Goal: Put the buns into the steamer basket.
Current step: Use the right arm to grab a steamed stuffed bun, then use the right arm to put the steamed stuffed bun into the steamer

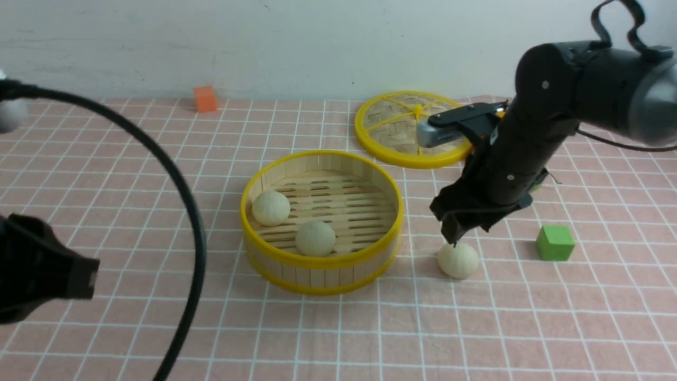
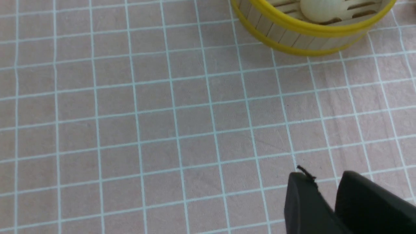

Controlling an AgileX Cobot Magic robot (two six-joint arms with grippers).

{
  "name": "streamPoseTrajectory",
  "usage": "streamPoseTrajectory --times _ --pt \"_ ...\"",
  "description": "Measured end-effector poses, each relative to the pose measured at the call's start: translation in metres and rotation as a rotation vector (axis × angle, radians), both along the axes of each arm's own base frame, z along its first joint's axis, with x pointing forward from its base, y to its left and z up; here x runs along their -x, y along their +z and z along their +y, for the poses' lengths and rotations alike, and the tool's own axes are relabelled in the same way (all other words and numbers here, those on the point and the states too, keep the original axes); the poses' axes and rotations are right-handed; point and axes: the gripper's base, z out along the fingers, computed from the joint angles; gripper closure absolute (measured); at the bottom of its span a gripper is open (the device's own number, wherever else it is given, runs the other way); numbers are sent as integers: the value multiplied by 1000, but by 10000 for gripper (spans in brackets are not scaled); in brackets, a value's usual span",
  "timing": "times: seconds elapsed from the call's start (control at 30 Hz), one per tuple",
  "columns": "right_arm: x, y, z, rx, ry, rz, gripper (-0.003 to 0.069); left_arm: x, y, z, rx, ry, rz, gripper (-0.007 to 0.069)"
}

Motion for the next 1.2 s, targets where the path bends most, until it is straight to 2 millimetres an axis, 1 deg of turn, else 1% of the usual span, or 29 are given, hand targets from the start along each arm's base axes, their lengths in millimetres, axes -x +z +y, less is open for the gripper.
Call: streamPoseTrajectory --times 0.07,0.1,0.27,0.47,0.53,0.6,0.63,0.7,0.73,0.8,0.87,0.93,1.03,1.07,1.1,1.13,1.2 --pt "-8 -13 2 23 -5 16 200 5 -3 3 10 5 -1 478" --pt "-9 -14 2 24 -6 15 200 6 -3 3 12 6 -1 478" --pt "-16 -41 2 64 -24 57 200 8 -4 5 15 8 0 477" --pt "-17 -46 3 59 -27 70 207 8 -4 5 13 8 -1 470" --pt "-17 -46 4 56 -28 72 231 8 -4 5 13 8 -1 468" --pt "-17 -46 4 54 -28 72 296 8 -4 5 12 9 -1 463" --pt "-17 -46 4 54 -28 72 360 8 -4 5 12 9 -1 462" --pt "-17 -46 4 54 -28 73 427 8 -4 5 12 9 -3 461" --pt "-17 -46 4 54 -28 74 447 8 -4 5 12 9 -3 461" --pt "-16 -46 3 61 -26 80 591 8 -4 5 9 9 -3 461" --pt "-16 -46 3 68 -24 80 641 8 -4 5 8 10 -4 461" --pt "-17 -43 2 76 -21 81 644 7 -4 5 6 10 -6 461" --pt "-18 -34 5 80 -10 76 644 7 -4 6 3 11 -8 461" --pt "-18 -20 11 79 7 60 644 7 -4 6 1 11 -10 461" --pt "-19 -17 12 77 9 55 644 7 -4 6 1 11 -10 461" --pt "-18 2 23 64 33 22 644 7 -4 6 -1 12 -11 461" --pt "-16 27 41 38 70 -35 644 7 -4 6 -4 13 -13 461"
